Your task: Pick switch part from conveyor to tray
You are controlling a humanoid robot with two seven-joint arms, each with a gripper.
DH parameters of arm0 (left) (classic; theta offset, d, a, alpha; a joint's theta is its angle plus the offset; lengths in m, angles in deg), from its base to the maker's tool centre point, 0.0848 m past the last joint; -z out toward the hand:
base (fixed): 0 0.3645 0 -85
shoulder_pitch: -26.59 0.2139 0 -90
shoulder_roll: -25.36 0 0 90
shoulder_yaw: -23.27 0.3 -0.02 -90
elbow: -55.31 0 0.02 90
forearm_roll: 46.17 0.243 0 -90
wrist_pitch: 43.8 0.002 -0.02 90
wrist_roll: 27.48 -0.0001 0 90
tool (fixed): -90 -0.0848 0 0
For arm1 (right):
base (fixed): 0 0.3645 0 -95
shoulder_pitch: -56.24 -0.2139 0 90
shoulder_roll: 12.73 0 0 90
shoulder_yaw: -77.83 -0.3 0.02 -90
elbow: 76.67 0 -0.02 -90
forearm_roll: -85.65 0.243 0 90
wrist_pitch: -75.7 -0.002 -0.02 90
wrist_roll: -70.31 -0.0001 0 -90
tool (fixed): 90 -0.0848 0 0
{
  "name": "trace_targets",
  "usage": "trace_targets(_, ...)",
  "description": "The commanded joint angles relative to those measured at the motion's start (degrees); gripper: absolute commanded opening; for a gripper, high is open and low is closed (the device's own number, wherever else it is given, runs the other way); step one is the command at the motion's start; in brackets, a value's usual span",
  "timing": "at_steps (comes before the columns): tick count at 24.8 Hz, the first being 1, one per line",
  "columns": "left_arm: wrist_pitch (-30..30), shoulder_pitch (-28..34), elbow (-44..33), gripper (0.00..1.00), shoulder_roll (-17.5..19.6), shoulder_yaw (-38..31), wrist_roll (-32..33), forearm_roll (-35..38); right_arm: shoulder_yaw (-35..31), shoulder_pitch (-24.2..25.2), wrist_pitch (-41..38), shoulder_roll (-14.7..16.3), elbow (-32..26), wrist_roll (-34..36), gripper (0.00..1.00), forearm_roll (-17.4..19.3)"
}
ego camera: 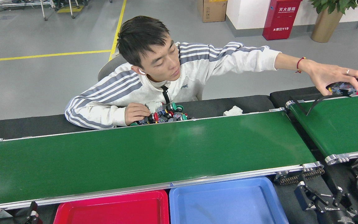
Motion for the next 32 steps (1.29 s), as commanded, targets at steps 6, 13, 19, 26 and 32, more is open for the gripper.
trace_targets(6,-4.5,-0.9,-1.0,1.0,0.1,-0.9,-0.6,0.1,-0.1,0.4,-0.9,-0.5,-0.6,5.9,1.0,-0.3)
trace_targets(13,-6.9,-4.6,-0.9,1.0,-0.3,-0.3,-0.5,-0.3,-0.1,3.7,-1.0,-0.6,-0.8,10.9,1.0,-0.3)
trace_targets(19,-7.1,-5.1,-0.8,1.0,-0.2,-0.3,-0.5,-0.4,-0.1,5.2,-0.5,-1.2,-1.6,10.4,1.0,-0.3)
trace_targets(26,-7.0,-5.1,-0.9,1.0,0.3,-0.3,-0.5,-0.3,-0.4,4.8,1.6,0.3,-7.2,3.7,1.0,-1.4)
trace_targets(32,-7.0,-5.1,-1.0,1.0,0.7,-0.3,-0.5,-0.4,-0.3,4.3,1.7,0.4,-6.8,3.0,1.0,-1.9)
